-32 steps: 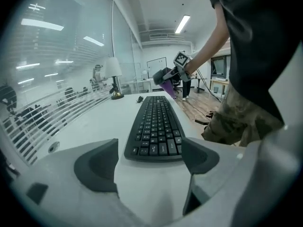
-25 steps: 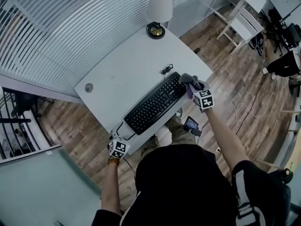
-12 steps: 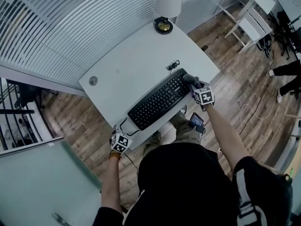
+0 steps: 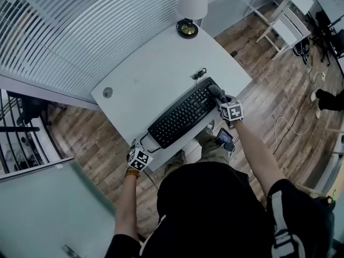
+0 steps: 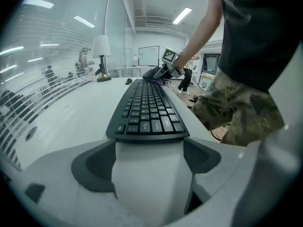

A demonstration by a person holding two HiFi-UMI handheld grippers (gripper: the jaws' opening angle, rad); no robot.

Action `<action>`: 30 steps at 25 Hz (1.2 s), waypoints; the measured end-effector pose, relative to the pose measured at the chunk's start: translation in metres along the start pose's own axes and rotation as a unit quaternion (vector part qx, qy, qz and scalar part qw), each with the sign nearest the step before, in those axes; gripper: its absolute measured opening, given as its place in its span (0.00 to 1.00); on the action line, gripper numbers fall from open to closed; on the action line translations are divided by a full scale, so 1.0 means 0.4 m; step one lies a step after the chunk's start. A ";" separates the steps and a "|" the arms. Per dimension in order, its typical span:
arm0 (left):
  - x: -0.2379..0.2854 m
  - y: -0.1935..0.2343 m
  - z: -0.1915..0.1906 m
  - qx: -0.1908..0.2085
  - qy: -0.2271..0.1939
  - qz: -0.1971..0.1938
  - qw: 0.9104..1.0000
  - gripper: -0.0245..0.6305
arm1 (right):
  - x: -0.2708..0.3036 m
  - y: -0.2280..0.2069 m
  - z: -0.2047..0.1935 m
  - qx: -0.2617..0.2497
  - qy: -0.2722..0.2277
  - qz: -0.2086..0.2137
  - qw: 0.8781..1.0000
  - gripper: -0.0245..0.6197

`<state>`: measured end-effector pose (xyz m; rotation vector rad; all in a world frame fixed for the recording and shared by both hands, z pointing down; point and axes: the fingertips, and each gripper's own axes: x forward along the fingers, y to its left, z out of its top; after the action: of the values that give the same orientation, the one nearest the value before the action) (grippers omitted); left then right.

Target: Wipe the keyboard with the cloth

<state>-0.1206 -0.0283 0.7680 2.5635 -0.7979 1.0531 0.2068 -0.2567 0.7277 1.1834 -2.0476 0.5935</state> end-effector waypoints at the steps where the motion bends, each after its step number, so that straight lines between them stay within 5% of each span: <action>1: 0.000 0.000 0.000 0.000 -0.001 0.001 1.000 0.70 | 0.004 0.008 -0.004 0.004 0.000 0.007 1.000 0.19; 13: 0.005 -0.001 -0.003 -0.002 -0.007 0.000 1.000 0.71 | 0.000 0.095 -0.018 -0.011 -0.003 0.016 1.000 0.18; 18: 0.002 -0.003 -0.002 -0.004 -0.004 0.000 1.000 0.71 | -0.009 0.150 -0.026 -0.054 -0.010 0.010 0.998 0.18; 30: 0.002 0.002 -0.004 -0.008 -0.001 -0.003 1.000 0.71 | -0.010 0.264 -0.042 -0.042 -0.014 0.039 0.998 0.18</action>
<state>-0.1217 -0.0287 0.7695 2.5523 -0.7971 1.0376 0.1212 -0.1924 0.7308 1.0730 -2.1296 0.5263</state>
